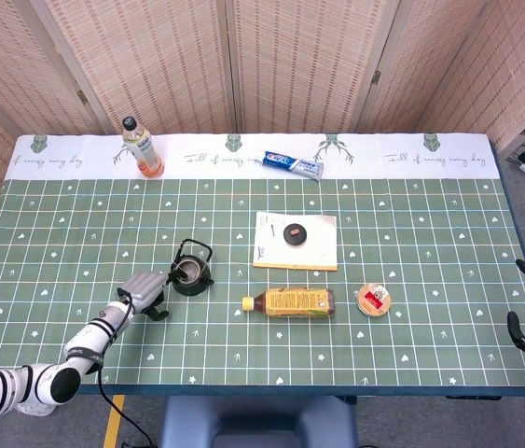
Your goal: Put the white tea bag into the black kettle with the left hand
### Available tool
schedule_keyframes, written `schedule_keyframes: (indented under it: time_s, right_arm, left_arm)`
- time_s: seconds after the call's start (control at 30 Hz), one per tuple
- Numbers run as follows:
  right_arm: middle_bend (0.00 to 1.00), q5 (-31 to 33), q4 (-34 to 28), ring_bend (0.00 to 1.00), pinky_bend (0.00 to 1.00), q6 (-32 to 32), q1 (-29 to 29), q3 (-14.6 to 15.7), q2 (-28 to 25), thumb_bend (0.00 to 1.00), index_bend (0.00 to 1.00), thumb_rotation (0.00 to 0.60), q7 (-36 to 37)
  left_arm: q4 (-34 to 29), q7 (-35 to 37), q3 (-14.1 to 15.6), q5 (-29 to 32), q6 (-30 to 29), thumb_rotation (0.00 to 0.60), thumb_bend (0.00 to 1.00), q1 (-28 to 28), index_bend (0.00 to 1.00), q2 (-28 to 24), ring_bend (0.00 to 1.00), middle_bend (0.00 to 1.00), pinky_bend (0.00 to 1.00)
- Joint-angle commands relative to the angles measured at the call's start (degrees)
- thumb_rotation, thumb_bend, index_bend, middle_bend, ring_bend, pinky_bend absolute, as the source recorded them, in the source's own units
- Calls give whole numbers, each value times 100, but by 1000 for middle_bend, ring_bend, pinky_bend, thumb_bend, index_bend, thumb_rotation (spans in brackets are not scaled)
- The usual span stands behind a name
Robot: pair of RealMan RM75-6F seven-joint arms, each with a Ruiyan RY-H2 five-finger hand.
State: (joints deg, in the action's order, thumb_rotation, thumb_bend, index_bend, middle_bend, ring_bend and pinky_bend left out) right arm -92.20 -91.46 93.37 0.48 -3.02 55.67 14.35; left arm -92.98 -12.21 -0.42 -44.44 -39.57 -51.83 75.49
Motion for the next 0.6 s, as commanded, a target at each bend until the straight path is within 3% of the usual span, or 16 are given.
schedule_keyframes:
  time_s: [0.03, 0.27, 0.6]
  right_arm:
    - [0, 3, -3, 0, 0, 0, -1, 0, -1, 541, 0, 600, 7]
    - [0, 1, 1, 0, 0, 6, -4, 0, -10, 541, 0, 600, 41]
    - [0, -74, 9, 0, 0, 78, -19, 10, -14, 541, 0, 600, 73]
  left_arm:
    - [99, 83, -9, -61, 82, 600, 280, 28, 144, 57, 1000, 1000, 1000]
    - [143, 213, -120, -248, 44, 600, 280, 63, 144, 94, 1000, 1000, 1000]
    - [-590, 165, -324, -261, -165, 600, 280, 11, 128, -391, 1000, 1000, 1000]
